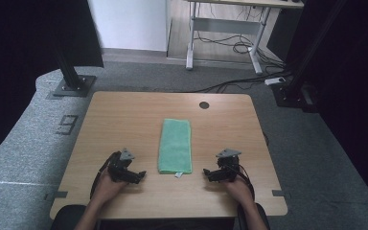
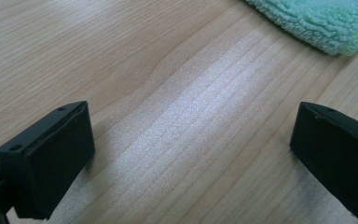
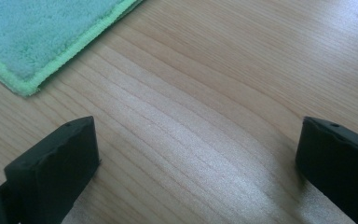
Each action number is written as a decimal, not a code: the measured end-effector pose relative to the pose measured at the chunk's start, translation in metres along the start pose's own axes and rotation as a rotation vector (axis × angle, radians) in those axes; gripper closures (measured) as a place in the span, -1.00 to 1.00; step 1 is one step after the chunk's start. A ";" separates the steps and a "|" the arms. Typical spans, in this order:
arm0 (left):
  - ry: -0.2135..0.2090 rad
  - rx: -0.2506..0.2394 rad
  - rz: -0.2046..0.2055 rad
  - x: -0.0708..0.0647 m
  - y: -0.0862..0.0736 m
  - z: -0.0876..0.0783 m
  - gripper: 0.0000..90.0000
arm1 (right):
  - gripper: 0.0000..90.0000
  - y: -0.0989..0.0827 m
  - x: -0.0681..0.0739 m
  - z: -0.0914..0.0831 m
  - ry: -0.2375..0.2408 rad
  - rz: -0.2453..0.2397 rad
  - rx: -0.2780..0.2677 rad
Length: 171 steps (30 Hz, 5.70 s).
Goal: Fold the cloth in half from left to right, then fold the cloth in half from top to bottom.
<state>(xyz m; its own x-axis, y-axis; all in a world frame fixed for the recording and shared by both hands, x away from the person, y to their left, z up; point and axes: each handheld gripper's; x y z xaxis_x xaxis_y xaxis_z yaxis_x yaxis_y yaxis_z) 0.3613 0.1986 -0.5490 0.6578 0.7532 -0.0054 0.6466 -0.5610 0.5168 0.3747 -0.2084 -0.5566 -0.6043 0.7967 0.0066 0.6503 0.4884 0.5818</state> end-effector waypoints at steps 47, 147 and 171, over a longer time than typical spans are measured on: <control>0.003 0.000 -0.004 0.000 0.000 0.000 -1.00 | -1.00 0.090 0.049 0.042 0.023 -0.094 0.031; -0.013 -0.001 0.007 -0.011 0.061 0.035 -0.91 | 0.16 0.162 -0.007 0.085 0.017 -0.080 0.131; -0.015 -0.005 -0.001 -0.011 0.061 0.036 -0.93 | 0.83 0.166 -0.002 0.067 0.093 -0.097 0.127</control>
<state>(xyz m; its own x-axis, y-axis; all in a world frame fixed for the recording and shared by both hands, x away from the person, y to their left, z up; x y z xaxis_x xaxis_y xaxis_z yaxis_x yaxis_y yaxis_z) 0.4076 0.1442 -0.5477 0.6627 0.7487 -0.0188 0.6456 -0.5583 0.5211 0.5146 -0.1056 -0.5146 -0.7033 0.7101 0.0342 0.6362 0.6073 0.4758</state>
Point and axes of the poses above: each handheld gripper's, and its own axes: z roughly forward along the jaws, y roughly out of its top, x roughly to its left, and after that the axes turned 10 degrees about x, right-handed
